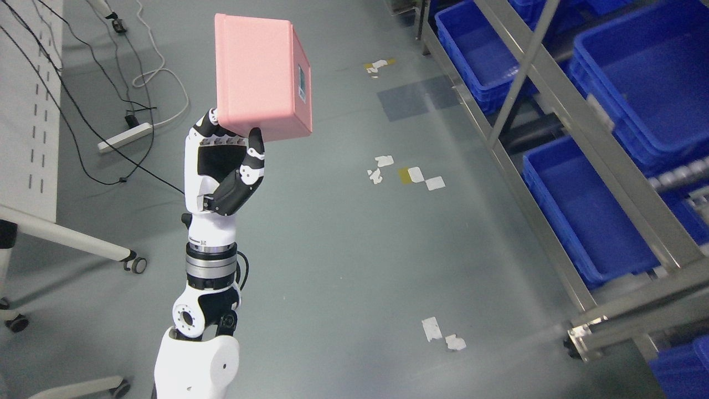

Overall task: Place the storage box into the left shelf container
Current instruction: 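Carry the pink box in the left hand while turning toward the shelving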

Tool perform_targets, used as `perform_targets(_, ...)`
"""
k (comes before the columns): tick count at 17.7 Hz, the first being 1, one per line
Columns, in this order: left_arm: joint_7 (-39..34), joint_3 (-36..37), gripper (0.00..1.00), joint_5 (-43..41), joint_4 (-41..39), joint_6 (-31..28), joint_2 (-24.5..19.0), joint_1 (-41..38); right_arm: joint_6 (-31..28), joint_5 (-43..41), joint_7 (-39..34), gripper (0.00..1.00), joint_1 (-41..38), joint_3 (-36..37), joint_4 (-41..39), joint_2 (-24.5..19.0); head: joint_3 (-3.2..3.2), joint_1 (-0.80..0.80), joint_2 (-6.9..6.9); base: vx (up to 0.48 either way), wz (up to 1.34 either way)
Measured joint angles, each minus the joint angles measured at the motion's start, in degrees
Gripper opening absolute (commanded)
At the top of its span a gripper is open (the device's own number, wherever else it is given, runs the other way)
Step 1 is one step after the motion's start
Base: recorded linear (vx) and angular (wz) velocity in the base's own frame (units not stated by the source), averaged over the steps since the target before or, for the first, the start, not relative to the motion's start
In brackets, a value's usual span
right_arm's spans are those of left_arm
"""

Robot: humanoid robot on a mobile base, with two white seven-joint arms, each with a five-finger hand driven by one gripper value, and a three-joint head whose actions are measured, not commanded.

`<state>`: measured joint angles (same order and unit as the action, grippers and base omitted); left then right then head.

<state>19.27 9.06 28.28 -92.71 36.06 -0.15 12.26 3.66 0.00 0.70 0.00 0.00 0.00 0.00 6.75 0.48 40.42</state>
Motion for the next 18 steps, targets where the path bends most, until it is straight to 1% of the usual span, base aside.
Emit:
perform_targets(7, 0.05, -2.14, 0.01, 0.02, -1.67, -0.23, 0.08, -1.79, 0.00, 0.00, -0.13, 1.00, 0.00, 0.00, 0.00, 0.00, 0.00, 0.00, 0.00, 0.536, 0.30)
perform_targets(18, 1.10, -2.91, 0.02, 0.03, -2.49, -0.51, 0.12, -3.29, 0.00, 0.00, -0.02, 1.00, 0.01, 0.00, 0.00, 0.00, 0.00, 0.00, 0.00, 0.560, 0.40)
